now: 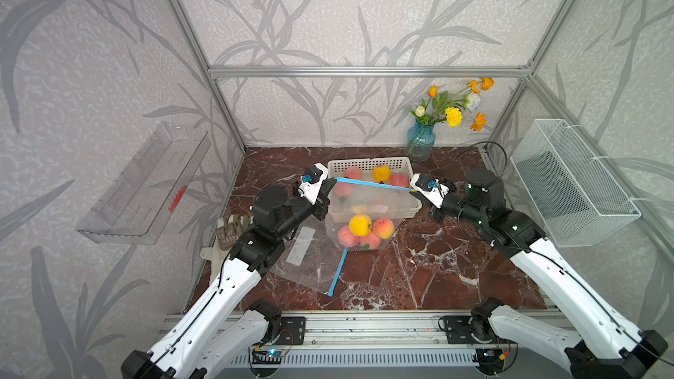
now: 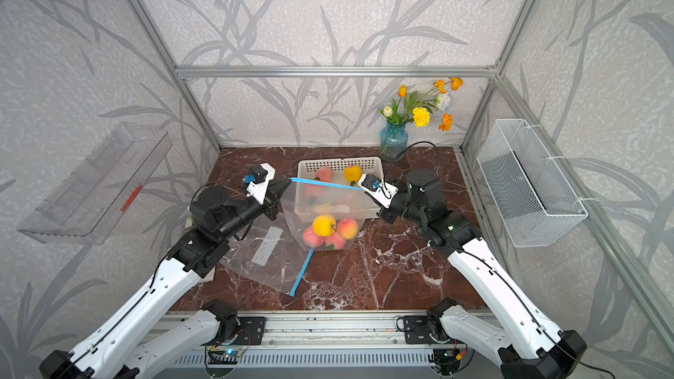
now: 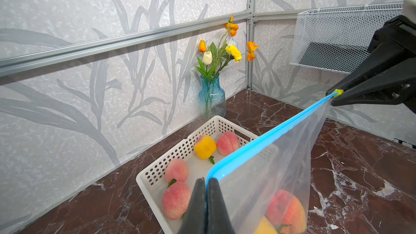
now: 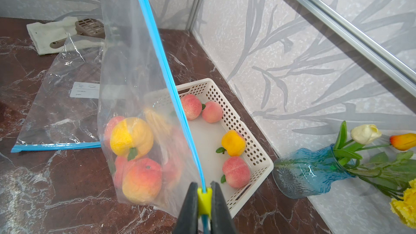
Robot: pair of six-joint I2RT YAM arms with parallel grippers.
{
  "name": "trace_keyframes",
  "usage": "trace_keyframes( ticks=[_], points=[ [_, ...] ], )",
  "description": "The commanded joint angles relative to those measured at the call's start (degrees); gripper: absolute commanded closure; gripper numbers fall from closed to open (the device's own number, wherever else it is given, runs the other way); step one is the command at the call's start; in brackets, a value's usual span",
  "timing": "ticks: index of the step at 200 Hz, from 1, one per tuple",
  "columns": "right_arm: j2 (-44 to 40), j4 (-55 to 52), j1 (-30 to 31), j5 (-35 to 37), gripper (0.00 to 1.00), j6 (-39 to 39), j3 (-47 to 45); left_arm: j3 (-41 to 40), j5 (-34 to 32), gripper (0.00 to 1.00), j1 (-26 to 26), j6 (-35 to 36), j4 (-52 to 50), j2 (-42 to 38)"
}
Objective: Place the peach in a zip-top bag and seal the zipper
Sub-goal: Zip the zipper on the zipper food storage bag, then place the zipper food storage bag at the center of the board.
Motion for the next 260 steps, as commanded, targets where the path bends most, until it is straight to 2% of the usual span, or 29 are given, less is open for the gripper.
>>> trace_keyframes(
  ticks=[1,39,50,59,65,77,93,126,161,174,208,254,260],
  points=[
    [-1.1,0.1,-1.1,1.2,0.91,1.6,-0.2,0.0,-4.1,1.0,0.7,-0.9,2.7,-1.1],
    [-1.7,-0.1,-1.0,-3.0,0.87,5.1,0.5,0.9,-5.1,1.0,0.7,-3.5,2.6,-1.7],
    [-2.4,0.3,-1.0,-4.0,0.75,7.1,0.4,2.1,-5.9,1.0,0.7,-4.8,1.8,-2.0],
    [-3.0,0.6,-1.0,-4.8,0.53,8.7,0.2,3.3,-7.3,1.0,0.7,-6.1,1.0,-2.0],
    [-3.4,1.0,-1.0,-5.3,0.44,9.9,0.1,4.2,-8.7,1.0,0.7,-7.0,0.4,-2.0],
    [-4.1,2.0,-1.0,-6.4,0.35,12.4,-0.4,6.4,-12.5,1.0,0.7,-8.1,-1.0,-1.5],
    [-4.7,4.0,-0.9,-7.4,0.27,15.7,-1.3,9.1,-18.2,1.0,0.8,-8.9,-2.2,-0.2],
    [-4.8,7.3,-1.0,-6.0,0.23,22.0,-3.4,14.8,-26.6,1.0,2.5,-9.6,-3.9,4.2],
    [-4.2,10.0,-0.9,-4.8,0.21,28.4,-6.4,20.3,-24.9,1.0,8.0,-12.2,-4.7,10.4],
    [-3.9,10.1,-0.9,-4.8,0.19,31.2,-7.0,21.1,-23.6,1.0,9.6,-10.1,-3.0,13.6],
    [-2.5,7.1,-0.9,-9.6,0.18,35.0,-7.8,26.2,-25.3,1.0,13.4,-7.1,-0.5,22.1],
    [-3.7,13.4,-0.9,-5.4,0.18,44.3,-14.0,29.3,-24.5,1.0,19.4,-5.2,6.7,33.5],
    [-3.8,14.0,-0.9,-5.2,0.18,45.1,-14.7,29.8,-25.4,0.97,20.0,-4.9,6.9,34.9]
  ],
)
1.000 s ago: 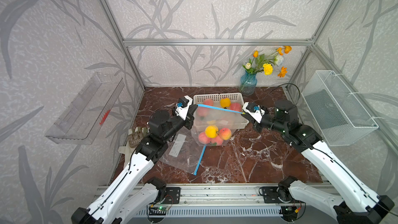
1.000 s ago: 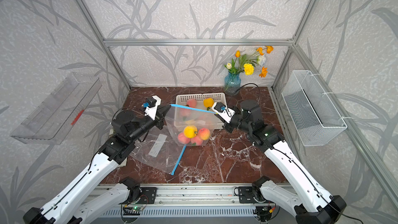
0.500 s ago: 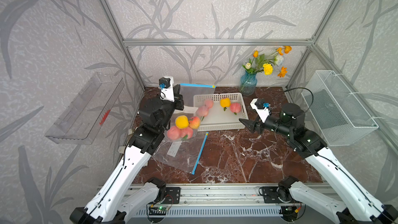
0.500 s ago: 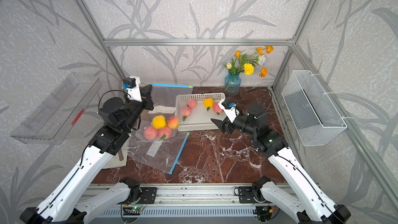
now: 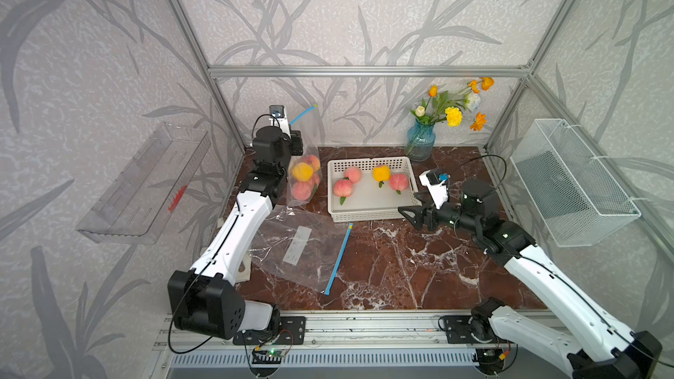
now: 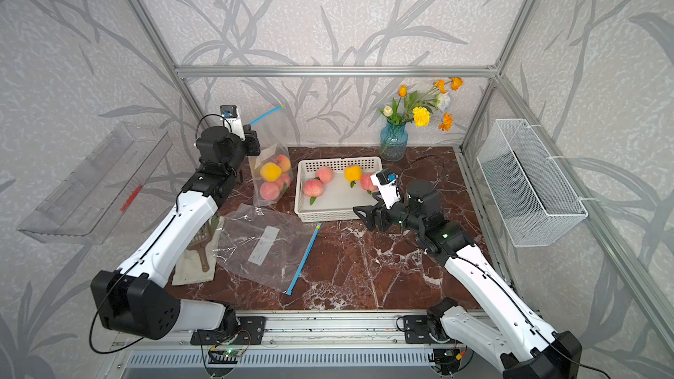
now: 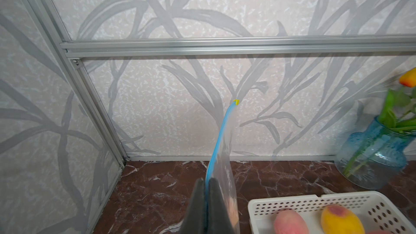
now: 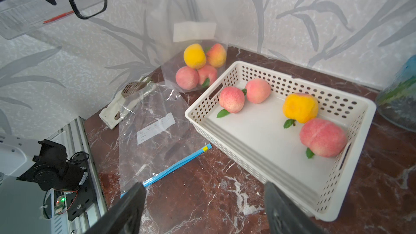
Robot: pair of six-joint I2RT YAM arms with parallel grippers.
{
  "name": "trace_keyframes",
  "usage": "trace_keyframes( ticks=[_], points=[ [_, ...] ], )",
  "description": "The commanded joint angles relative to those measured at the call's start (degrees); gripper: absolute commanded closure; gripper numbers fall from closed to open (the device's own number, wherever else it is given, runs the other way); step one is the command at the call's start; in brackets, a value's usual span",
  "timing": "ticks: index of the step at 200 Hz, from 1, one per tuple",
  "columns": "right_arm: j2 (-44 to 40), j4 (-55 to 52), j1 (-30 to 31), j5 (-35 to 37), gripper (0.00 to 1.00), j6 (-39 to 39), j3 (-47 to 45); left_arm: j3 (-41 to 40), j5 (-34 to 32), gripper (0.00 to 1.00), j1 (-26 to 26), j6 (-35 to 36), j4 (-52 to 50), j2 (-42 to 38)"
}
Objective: Place the peach in a zip-top bag and seal the zipper
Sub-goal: Place the zipper food storage bag at the center of the board.
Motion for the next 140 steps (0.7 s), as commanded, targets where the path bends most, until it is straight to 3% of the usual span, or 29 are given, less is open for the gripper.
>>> trace_keyframes(
  ticks=[1,19,30,37,56,74,103,140],
  points=[
    [-1.1,4.8,0.0,1.6,0.18,6.9,-2.7,2.7,-1.5,0.97,2.5,2.3,5.4,4.2],
    [-1.4,6.5,-0.1,2.5,0.17,10.0,-4.5,3.2,-5.3,0.94,3.9,2.7,5.1,7.1],
    [-1.5,6.9,-0.1,3.9,0.17,12.0,-5.3,3.4,-8.7,0.86,4.5,2.1,4.2,8.1],
    [-1.5,7.1,0.0,4.7,0.17,12.9,-5.7,3.6,-11.2,0.76,4.9,1.4,3.4,8.4],
    [-1.1,8.0,0.0,7.3,0.17,15.7,-6.9,4.2,-18.8,0.33,6.0,-1.5,-0.2,8.7],
    [-0.6,9.0,-0.1,8.7,0.17,18.4,-7.9,4.8,-21.9,0.15,6.8,-4.0,-5.4,7.6],
    [0.8,10.1,-0.1,8.6,0.16,22.3,-8.7,3.7,-18.7,0.04,6.9,-6.9,-14.2,3.3],
    [4.7,9.5,-0.1,7.9,0.13,27.6,-8.7,-0.6,-6.0,0.01,6.7,-18.8,-25.4,-3.7]
  ],
)
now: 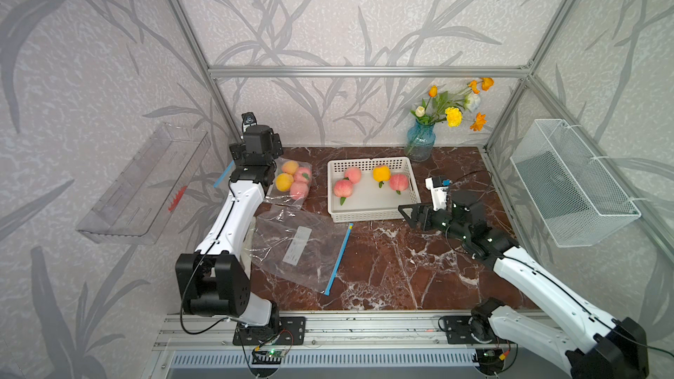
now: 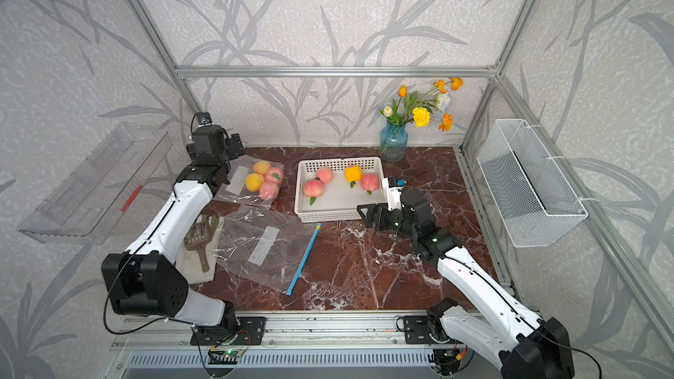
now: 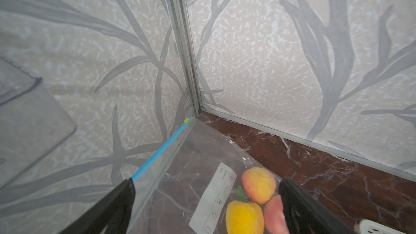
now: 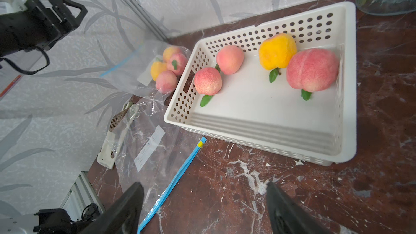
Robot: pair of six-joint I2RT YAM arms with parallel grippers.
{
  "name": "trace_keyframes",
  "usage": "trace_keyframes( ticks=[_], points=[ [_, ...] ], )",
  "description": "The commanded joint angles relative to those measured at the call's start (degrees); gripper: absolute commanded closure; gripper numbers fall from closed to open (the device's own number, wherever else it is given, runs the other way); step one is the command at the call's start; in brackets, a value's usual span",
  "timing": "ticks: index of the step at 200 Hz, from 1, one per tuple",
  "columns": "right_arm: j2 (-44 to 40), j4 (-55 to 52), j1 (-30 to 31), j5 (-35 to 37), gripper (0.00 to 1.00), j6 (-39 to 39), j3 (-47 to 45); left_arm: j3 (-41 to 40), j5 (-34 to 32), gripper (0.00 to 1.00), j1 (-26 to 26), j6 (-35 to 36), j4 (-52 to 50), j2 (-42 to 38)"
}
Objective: Place the peach in a zip-top bag and seal the zipper
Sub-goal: Place the zipper food storage bag at the center of the board, then open the zipper of the food storage bag at the center of the board.
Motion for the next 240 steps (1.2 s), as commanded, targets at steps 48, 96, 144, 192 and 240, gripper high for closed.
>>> trace_keyframes(
  ticks=[48,96,144,192,240],
  points=[
    [6.5,4.3,-0.1,-1.9,0.01,13.8,-4.1,-14.7,28.8,0.01,-0.6,-20.2,-12.3,-11.5],
    [6.2,4.8,-0.1,-0.1,0.01,16.5,-8.3,-22.2,28.2,0.01,-9.8,-18.2,-18.9,-13.7],
    [5.3,3.4,0.0,2.8,0.01,17.2,-9.7,-26.2,11.1,0.01,-30.4,-19.5,-22.8,-12.3],
    [5.4,2.5,-0.1,4.5,0.01,17.5,-9.9,-23.7,4.0,0.12,-44.7,-20.3,-26.3,-1.4],
    [4.9,2.3,-0.2,6.1,0.01,18.0,-10.9,-24.9,8.8,0.37,-47.0,-22.1,-24.9,5.4]
  ],
)
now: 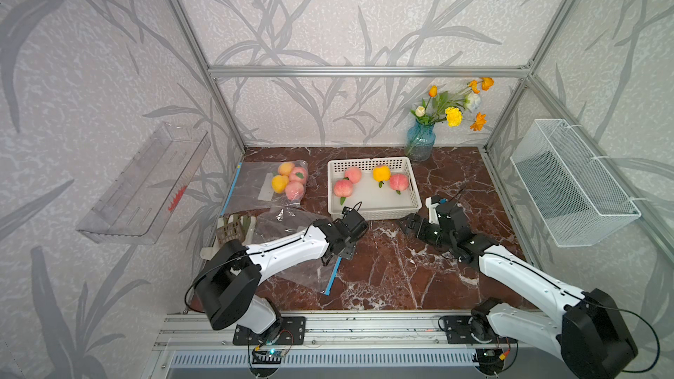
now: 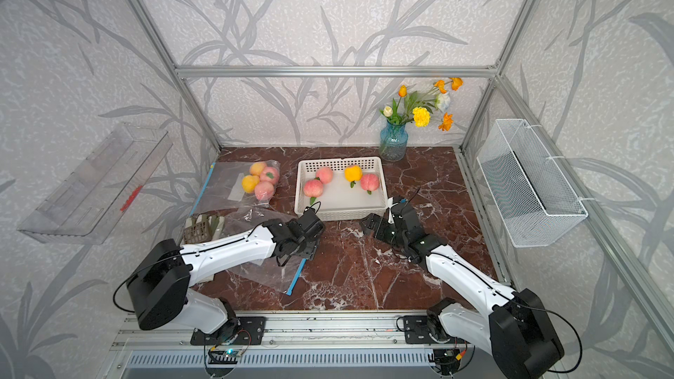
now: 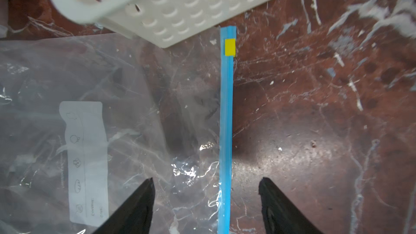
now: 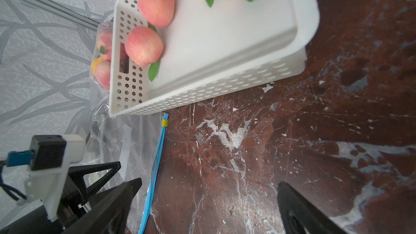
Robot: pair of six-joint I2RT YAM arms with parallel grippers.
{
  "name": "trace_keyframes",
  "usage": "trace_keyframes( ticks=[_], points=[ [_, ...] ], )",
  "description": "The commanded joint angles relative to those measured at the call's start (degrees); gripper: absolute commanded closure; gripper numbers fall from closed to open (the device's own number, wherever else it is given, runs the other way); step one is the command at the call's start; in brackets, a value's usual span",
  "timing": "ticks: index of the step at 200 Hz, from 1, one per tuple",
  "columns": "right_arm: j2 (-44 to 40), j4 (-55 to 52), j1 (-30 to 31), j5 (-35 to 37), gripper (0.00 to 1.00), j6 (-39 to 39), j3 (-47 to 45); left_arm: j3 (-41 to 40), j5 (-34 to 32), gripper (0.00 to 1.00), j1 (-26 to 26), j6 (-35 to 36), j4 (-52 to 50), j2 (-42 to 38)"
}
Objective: Place the peach in a zip-top bag and seal the zipper
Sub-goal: Open the zipper of the food storage bag at the center of the board.
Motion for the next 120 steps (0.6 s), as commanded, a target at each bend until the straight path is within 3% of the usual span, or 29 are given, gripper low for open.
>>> trace_keyframes(
  ticks=[1,25,120],
  points=[
    [-1.2,-0.6,-0.2,2.0,0.01,0.6,-1.1,-0.2,0.8,0.37,-0.3,-1.4,-0.5,1.1],
    [-0.9,0.0,-0.1,2.0,0.01,0.7,-1.3,-0.7,1.0,0.49,-0.3,-1.9,0.8,2.7],
    [-0.6,-0.7,-0.2,2.0,0.01,0.2,-0.6,2.4,-1.0,0.69,-0.4,-1.0,0.9,9.5]
  ],
)
